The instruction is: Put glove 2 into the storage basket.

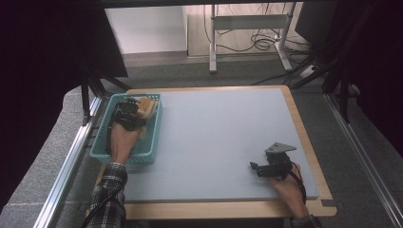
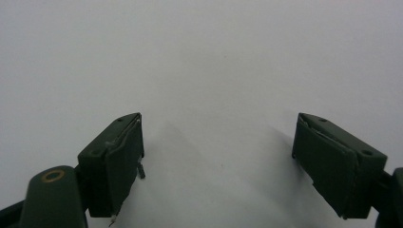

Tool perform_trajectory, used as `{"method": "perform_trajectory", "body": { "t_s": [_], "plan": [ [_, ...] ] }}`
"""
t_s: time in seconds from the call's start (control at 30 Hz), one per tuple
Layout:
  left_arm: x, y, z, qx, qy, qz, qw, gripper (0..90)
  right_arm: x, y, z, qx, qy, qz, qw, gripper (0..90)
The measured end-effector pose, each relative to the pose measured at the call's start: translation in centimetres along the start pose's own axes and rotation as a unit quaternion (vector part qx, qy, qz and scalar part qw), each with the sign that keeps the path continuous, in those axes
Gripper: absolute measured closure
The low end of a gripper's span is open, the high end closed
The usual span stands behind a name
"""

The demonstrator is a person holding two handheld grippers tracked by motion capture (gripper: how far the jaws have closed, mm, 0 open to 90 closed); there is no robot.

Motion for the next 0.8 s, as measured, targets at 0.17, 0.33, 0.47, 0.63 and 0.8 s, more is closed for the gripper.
{"method": "perform_trajectory", "body": {
  "t_s": [0.17,0.33,0.47,0.63,0.8],
  "plan": [
    [0.1,1.5,0.2,0.007,-0.002,-0.031,0.9995,58.0,0.0,0.0,0.0,0.000,0.000,0.000,1.0000,17.1],
    [0.1,2.7,0.5,0.018,-0.009,-0.044,0.9988,56.5,0.0,0.0,0.0,0.000,0.000,0.000,1.0000,17.1],
    [0.4,3.6,0.7,0.045,-0.021,-0.051,0.9974,50.1,0.0,0.0,0.0,0.000,0.000,0.000,1.0000,17.2],
    [0.8,4.2,1.0,0.071,-0.029,-0.066,0.9949,33.5,0.0,0.0,0.0,0.000,0.000,0.000,1.0000,17.1],
    [0.8,3.5,0.6,0.083,-0.044,-0.043,0.9947,14.2,0.0,0.0,0.0,0.000,0.000,0.000,1.0000,17.2]
  ]
}}
Point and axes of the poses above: each handheld gripper's, and its own axes: y roughly forward along the jaws, x roughly out of its underside, z roughly to its right, the point moved 8 cm from there along y, roughly forward along the jaws, and after that the axes turned 15 degrees about y, right-handed, at the moved point
